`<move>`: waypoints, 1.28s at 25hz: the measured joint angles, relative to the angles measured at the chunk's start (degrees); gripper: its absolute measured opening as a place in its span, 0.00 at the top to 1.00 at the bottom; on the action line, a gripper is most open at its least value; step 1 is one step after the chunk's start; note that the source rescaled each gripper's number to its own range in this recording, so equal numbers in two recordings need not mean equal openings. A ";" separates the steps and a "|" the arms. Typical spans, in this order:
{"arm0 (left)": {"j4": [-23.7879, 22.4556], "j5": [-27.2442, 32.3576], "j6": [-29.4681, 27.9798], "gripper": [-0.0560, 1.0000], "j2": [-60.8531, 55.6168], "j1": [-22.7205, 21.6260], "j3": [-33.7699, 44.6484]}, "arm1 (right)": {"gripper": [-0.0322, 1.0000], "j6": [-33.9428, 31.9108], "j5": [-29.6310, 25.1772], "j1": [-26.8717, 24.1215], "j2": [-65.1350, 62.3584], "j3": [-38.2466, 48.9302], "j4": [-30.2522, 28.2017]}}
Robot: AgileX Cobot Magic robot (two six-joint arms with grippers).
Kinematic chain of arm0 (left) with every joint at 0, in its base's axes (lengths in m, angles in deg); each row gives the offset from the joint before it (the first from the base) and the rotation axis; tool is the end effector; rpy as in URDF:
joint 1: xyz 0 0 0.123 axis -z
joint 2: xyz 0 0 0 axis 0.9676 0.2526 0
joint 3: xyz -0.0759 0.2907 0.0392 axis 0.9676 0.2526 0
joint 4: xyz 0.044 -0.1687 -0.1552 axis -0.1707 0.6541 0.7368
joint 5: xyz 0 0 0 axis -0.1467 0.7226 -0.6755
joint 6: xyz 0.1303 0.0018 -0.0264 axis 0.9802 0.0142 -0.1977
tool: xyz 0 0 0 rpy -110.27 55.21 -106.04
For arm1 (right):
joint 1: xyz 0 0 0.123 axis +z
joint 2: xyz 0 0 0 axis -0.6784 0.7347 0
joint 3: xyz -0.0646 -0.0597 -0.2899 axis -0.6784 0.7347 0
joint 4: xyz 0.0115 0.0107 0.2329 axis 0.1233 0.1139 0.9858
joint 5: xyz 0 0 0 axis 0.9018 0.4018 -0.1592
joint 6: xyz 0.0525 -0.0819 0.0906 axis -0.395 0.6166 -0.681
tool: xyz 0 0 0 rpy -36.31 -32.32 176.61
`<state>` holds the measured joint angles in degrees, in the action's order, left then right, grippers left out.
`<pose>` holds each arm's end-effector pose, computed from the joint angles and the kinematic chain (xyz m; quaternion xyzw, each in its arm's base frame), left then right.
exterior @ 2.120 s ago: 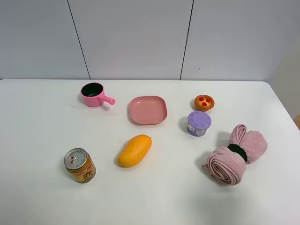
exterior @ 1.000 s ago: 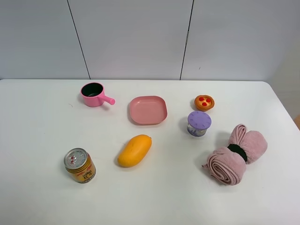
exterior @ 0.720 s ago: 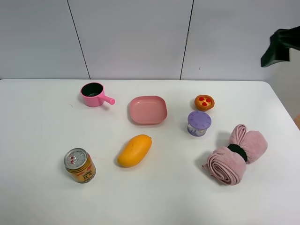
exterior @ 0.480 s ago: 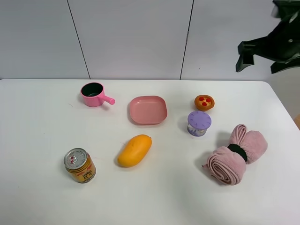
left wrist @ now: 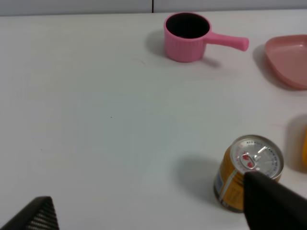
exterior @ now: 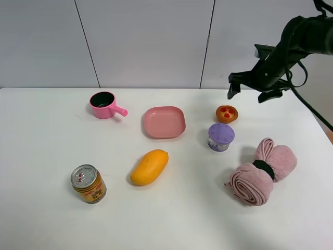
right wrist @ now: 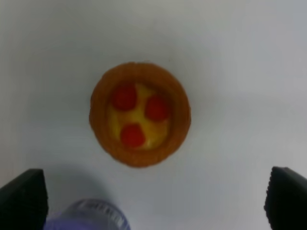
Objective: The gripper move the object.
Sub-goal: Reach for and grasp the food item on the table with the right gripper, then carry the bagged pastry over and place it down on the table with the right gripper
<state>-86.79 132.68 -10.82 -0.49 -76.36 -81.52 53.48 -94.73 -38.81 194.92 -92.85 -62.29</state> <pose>-0.0032 -0.0019 0.2527 -0.0096 0.8471 -0.0047 0.5313 0.4344 0.0449 0.1952 0.0295 0.9773 0.0779 0.1950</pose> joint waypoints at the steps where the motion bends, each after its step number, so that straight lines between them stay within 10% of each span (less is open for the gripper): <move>1: 0.00 0.00 0.00 0.00 0.00 0.00 0.00 | 0.10 0.00 0.07 0.00 1.20 -0.84 -0.01; 18: 0.00 0.00 0.00 0.00 0.00 0.00 0.00 | 0.10 0.05 3.51 2.65 15.95 -5.86 0.28; 21: 0.00 0.00 0.00 0.00 0.00 0.00 0.00 | 0.30 0.18 4.69 2.65 16.60 -5.97 -0.56; 25: 0.00 0.00 0.00 0.00 0.00 0.00 0.00 | 0.97 0.18 5.81 2.65 16.66 -5.97 -0.88; 32: 0.00 0.00 0.00 0.00 0.00 0.00 0.00 | 0.97 2.19 1.60 3.25 14.72 -7.87 -1.73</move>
<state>-86.79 132.68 -10.82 -0.49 -76.36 -81.52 55.67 -93.13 -35.56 209.63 -100.72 -64.02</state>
